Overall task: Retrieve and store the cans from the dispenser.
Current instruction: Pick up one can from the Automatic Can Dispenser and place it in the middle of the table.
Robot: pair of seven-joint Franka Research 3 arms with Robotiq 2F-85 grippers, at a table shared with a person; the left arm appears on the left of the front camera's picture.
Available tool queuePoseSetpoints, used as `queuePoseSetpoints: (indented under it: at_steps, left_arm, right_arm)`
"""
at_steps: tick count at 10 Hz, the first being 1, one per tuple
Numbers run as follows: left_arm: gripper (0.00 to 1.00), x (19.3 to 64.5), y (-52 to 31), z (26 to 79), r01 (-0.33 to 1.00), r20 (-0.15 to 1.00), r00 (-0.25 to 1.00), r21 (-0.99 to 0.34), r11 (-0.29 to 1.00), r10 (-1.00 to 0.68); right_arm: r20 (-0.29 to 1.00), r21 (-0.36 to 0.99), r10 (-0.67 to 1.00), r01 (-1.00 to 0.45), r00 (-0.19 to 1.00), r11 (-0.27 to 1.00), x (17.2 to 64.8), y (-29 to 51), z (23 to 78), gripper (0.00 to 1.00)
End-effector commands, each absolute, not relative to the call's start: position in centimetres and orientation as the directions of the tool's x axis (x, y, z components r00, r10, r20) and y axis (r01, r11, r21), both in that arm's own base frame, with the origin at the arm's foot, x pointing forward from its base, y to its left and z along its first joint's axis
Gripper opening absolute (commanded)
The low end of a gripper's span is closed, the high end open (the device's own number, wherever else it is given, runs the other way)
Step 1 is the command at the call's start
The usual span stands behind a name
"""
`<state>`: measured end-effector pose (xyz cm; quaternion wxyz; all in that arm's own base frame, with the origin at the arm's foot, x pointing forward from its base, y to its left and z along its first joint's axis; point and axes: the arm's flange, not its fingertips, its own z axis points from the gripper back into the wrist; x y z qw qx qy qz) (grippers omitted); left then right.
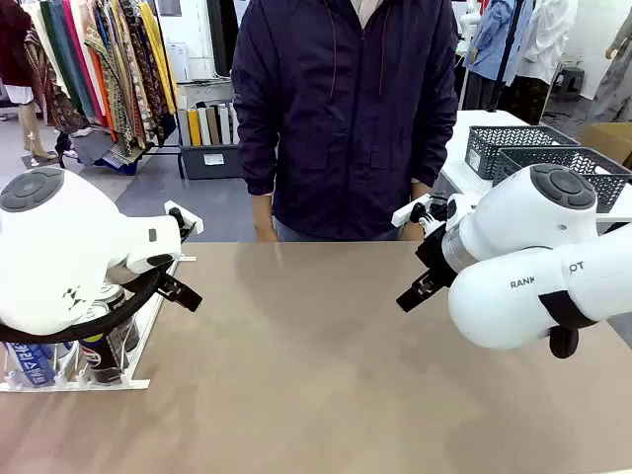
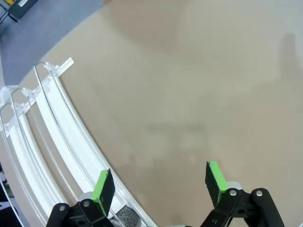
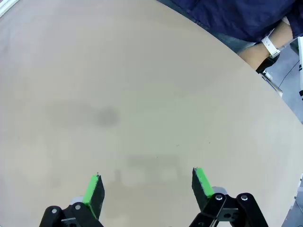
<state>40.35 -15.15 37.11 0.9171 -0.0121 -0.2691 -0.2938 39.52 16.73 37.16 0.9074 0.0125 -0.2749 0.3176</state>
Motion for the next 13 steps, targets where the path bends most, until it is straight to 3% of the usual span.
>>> queuePoseSetpoints:
  at_steps: [1, 13]
  left_arm:
    - [1.0, 40.35, -15.16, 37.15, 0.545, 0.502, 0.682, 0.136, 0.827, -0.532]
    - [1.0, 40.35, -15.16, 37.15, 0.545, 0.502, 0.682, 0.136, 0.827, -0.532]
  right_arm:
    - [0.507, -0.152, 0.57, -0.583, 0.647, 0.798, 39.52, 16.73, 37.16, 1.0]
    - [0.507, -0.152, 0.57, -0.583, 0.647, 0.798, 39.52, 16.73, 37.16, 1.0]
